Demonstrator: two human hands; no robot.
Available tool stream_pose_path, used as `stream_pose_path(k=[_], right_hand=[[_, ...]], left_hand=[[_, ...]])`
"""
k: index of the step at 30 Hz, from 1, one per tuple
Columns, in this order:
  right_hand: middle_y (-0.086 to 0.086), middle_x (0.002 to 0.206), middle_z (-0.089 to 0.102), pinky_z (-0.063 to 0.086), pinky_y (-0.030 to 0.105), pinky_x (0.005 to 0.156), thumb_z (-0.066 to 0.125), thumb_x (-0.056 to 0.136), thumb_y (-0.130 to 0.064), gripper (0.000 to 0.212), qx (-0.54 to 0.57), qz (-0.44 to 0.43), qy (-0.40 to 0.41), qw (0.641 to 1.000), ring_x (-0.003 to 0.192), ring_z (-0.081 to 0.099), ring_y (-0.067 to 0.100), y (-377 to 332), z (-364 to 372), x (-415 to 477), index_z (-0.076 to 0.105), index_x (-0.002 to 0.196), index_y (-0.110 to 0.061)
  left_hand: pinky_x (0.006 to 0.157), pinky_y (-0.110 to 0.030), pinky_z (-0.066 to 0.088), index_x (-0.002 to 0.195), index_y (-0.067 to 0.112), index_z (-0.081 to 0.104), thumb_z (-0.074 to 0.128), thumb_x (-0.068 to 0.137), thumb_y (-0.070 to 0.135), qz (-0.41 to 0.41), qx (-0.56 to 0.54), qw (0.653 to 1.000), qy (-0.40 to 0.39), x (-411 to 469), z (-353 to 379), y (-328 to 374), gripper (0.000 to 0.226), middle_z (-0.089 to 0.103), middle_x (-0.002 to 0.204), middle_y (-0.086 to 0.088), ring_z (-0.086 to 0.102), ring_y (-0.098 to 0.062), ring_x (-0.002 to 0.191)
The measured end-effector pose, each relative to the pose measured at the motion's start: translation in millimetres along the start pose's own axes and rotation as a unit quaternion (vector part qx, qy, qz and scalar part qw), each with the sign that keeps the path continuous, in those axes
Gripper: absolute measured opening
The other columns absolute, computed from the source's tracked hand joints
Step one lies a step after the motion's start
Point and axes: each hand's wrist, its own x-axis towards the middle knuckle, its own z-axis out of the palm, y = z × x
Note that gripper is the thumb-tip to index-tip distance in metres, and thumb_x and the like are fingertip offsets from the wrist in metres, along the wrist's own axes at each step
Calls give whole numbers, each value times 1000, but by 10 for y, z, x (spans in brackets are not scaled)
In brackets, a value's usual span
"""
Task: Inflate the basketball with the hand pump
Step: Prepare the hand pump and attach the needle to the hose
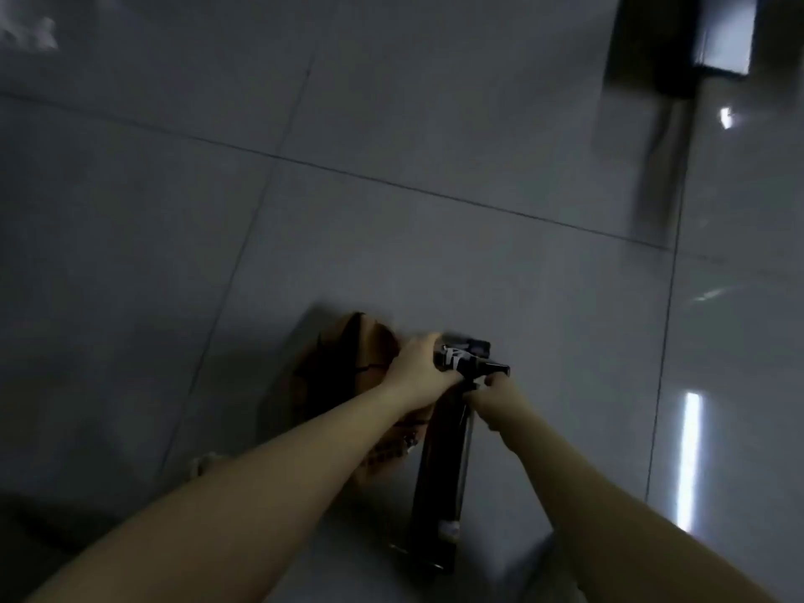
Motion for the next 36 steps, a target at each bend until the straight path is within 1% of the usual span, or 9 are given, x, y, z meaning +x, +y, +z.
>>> stream_pose_path(k=[3, 5, 9, 15, 19, 22, 25, 30, 36], right_hand=[[6, 90, 57, 45, 18, 48, 66, 90, -1, 27, 65, 4, 22, 998, 72, 55, 17, 126, 145, 219, 48, 109, -9], [8, 78, 61, 50, 33, 62, 64, 89, 2, 12, 70, -13, 58, 996, 77, 62, 28, 213, 264, 376, 59, 88, -9], [19, 78, 66, 56, 49, 72, 67, 86, -8, 18, 52, 0, 87, 995, 75, 65, 34, 266, 409, 408, 58, 71, -13], [13, 80, 63, 49, 29, 59, 67, 82, 2, 12, 115, -43, 57, 991, 71, 61, 22, -27, 213, -168, 62, 83, -10], [8, 82, 65, 48, 26, 57, 66, 85, 2, 15, 125, -115, 57, 984, 72, 61, 17, -414, -26, -816, 65, 90, -13], [6, 78, 62, 44, 26, 57, 59, 89, -1, 10, 105, -153, 78, 979, 69, 57, 16, -666, -165, -1365, 63, 90, -10], [2, 67, 61, 45, 20, 52, 60, 89, 2, 18, 94, -224, 85, 966, 60, 57, 11, -873, -294, -1944, 61, 78, -12], [11, 76, 63, 50, 32, 62, 66, 86, 2, 10, 153, -317, 74, 933, 69, 58, 22, -1111, -443, -2824, 65, 93, -6], [6, 61, 56, 45, 30, 53, 72, 83, -1, 14, 174, -286, 36, 942, 51, 53, 16, -1323, -348, -3113, 65, 95, -3]], left_hand=[[99, -28, 42, 146, 14, 47, 70, 93, 27, 0, 7, 1000, -4, 190, 171, -41, 60, 57, 138, -5, 54, -25, 126], [100, -32, 47, 143, 20, 54, 65, 96, 25, 8, 47, 999, 5, 280, 241, -68, 49, 62, 134, -4, 58, -25, 122], [91, -36, 54, 117, 12, 71, 61, 97, 20, 33, 59, 996, 62, 278, 230, -164, 23, 71, 113, -8, 65, -25, 104], [94, -24, 51, 124, 16, 70, 68, 94, 21, 82, -13, 996, 22, -291, -169, 55, 30, 71, 118, -2, 66, -12, 104], [77, -25, 58, 119, 16, 70, 74, 90, 29, 136, -32, 990, -9, -922, -555, 626, 32, 70, 86, 4, 66, -8, 77], [66, -30, 54, 99, 1, 72, 65, 96, 25, 146, -114, 981, -58, -1422, -792, 979, 25, 68, 76, -5, 64, -15, 67], [69, -32, 56, 102, -10, 69, 58, 97, 9, 177, -147, 971, -66, -1908, -1028, 1242, 22, 70, 82, -12, 65, -20, 71], [65, -30, 54, 105, 3, 71, 71, 92, 11, 273, -156, 949, -3, -2662, -1456, 1600, 15, 74, 79, -4, 64, -16, 68], [57, -15, 48, 88, 10, 62, 80, 85, 20, 387, -143, 892, 183, -2902, -1682, 1701, 21, 73, 72, -1, 68, -4, 62]])
